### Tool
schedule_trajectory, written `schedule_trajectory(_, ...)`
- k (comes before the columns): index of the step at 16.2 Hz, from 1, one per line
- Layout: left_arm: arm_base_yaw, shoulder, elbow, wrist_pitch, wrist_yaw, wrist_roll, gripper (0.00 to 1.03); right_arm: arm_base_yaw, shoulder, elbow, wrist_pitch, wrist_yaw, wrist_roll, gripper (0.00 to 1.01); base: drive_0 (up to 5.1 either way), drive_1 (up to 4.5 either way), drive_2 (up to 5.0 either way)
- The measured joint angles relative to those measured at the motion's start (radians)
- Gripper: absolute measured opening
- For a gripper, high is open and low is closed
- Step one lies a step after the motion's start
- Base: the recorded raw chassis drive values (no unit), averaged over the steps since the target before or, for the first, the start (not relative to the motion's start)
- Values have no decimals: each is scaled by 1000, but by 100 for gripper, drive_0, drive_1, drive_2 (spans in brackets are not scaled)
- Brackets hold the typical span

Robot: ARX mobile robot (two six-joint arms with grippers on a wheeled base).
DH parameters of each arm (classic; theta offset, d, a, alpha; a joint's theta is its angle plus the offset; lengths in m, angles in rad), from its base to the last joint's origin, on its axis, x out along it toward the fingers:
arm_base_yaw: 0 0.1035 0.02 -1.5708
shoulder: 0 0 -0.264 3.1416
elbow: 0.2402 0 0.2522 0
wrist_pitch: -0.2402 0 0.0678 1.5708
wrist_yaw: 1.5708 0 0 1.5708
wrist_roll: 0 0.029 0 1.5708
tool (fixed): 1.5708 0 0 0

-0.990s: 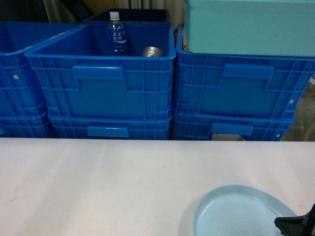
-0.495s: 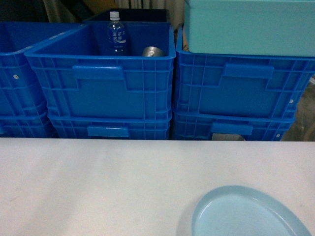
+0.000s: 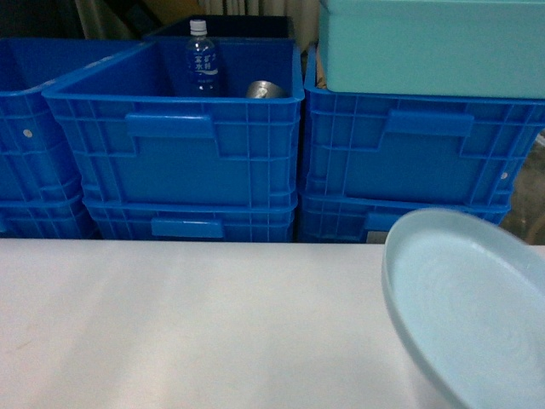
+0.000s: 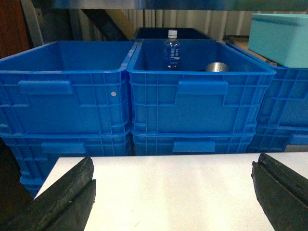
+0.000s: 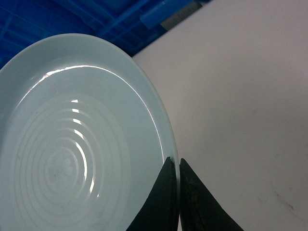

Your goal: Place blue tray on left shelf second layer neatly

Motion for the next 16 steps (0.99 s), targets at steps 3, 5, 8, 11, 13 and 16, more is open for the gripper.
schedule_trajectory(3, 0, 0, 0, 0, 0, 0, 98, -22, -170, 60, -189, -26, -20, 2, 0, 0, 0)
schedule_trajectory(5, 0, 0, 0, 0, 0, 0, 98, -10, -243, 61, -266, -29, -19, 2, 0, 0, 0)
schedule_trajectory(8, 0, 0, 0, 0, 0, 0, 98, 14, -396, 61, -397, -20, -10, 2, 0, 0, 0)
schedule_trajectory(11, 0, 0, 0, 0, 0, 0, 98, 11, -553, 74, -550, -24, -13, 2, 0, 0, 0)
schedule_trajectory(13, 0, 0, 0, 0, 0, 0, 98, -9, -561, 98, -560, -31, -19, 2, 0, 0, 0)
schedule_trajectory(16, 0, 0, 0, 0, 0, 0, 98, 22, -562, 100, -554, -3, -19, 2, 0, 0, 0)
